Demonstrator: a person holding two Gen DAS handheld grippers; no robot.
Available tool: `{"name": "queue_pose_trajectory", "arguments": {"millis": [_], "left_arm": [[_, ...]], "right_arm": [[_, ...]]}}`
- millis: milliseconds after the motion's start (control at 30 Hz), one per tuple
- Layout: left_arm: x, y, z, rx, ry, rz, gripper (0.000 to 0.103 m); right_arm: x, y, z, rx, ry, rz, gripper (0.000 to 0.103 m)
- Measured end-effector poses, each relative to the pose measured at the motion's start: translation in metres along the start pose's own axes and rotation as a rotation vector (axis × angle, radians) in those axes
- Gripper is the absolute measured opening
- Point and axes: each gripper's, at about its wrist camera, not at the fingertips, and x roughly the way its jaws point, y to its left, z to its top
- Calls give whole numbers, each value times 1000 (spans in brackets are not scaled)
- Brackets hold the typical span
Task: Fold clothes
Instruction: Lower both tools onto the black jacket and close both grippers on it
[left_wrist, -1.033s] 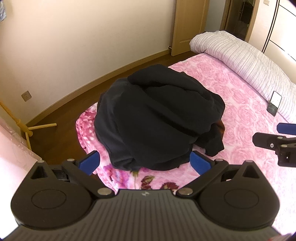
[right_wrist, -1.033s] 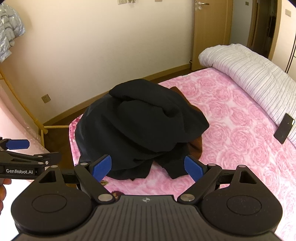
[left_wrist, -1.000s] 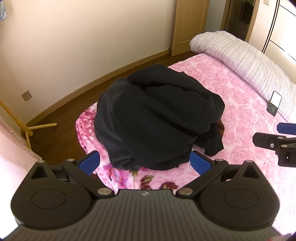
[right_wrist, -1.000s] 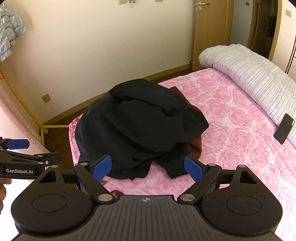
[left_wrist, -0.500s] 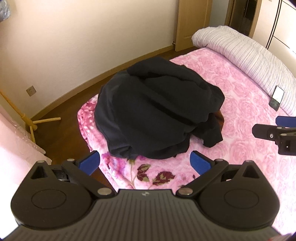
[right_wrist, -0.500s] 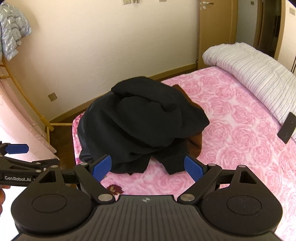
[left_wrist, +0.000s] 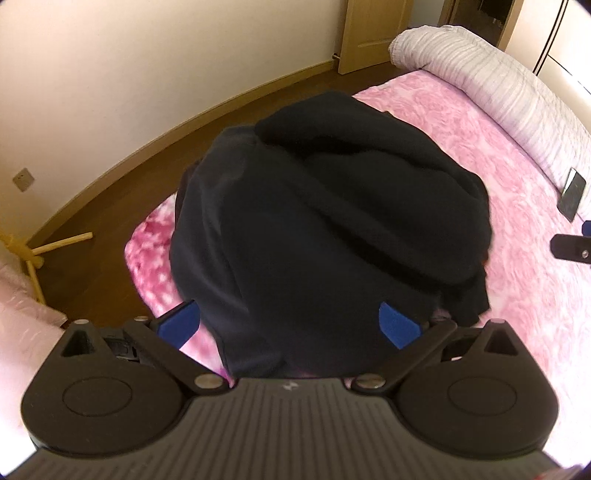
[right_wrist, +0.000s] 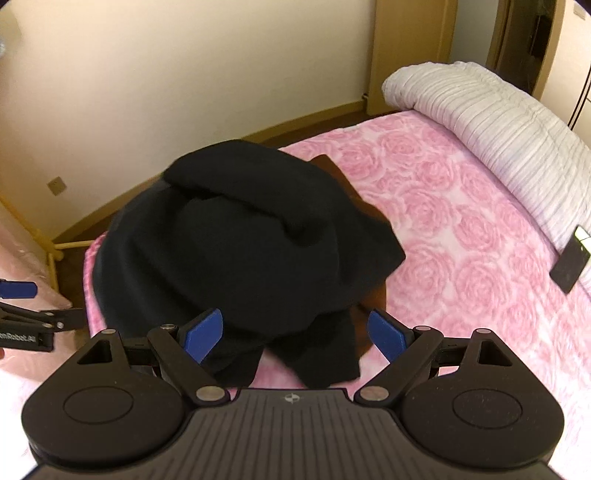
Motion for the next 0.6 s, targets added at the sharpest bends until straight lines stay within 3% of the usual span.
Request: {"name": "queue_pose_trajectory", "arguments": {"millis": [200, 467, 600], "left_arm": [[60, 43, 42, 6, 13, -26, 102], [115, 61, 74, -61, -6, -282, 102], [133, 45, 74, 14, 37, -259, 100]], "right_arm": [[62, 2, 48, -102, 19, 5, 88], [160, 13, 95, -230, 87, 52, 88], [190, 15, 104, -226, 107, 62, 88]]}}
